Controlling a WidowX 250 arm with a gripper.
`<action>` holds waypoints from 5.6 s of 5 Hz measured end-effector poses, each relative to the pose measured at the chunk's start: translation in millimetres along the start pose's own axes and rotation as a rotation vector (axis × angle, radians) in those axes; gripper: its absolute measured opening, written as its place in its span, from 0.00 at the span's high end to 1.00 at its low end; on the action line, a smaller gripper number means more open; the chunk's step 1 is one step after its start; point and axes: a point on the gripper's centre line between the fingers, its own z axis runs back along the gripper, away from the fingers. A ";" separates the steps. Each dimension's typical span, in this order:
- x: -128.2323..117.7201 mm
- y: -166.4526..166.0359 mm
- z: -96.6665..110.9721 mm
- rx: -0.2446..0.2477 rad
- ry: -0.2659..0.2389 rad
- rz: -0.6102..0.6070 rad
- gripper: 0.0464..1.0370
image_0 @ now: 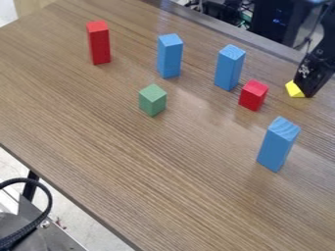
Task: Put the red cube on top of the blue block
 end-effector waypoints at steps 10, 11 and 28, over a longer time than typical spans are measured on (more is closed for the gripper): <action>69.6 8.2 -80.4 0.059 0.155 0.572 0.04; 69.5 11.5 -93.2 0.065 0.147 0.568 0.04; 138.1 18.5 -48.5 0.110 0.124 0.549 0.50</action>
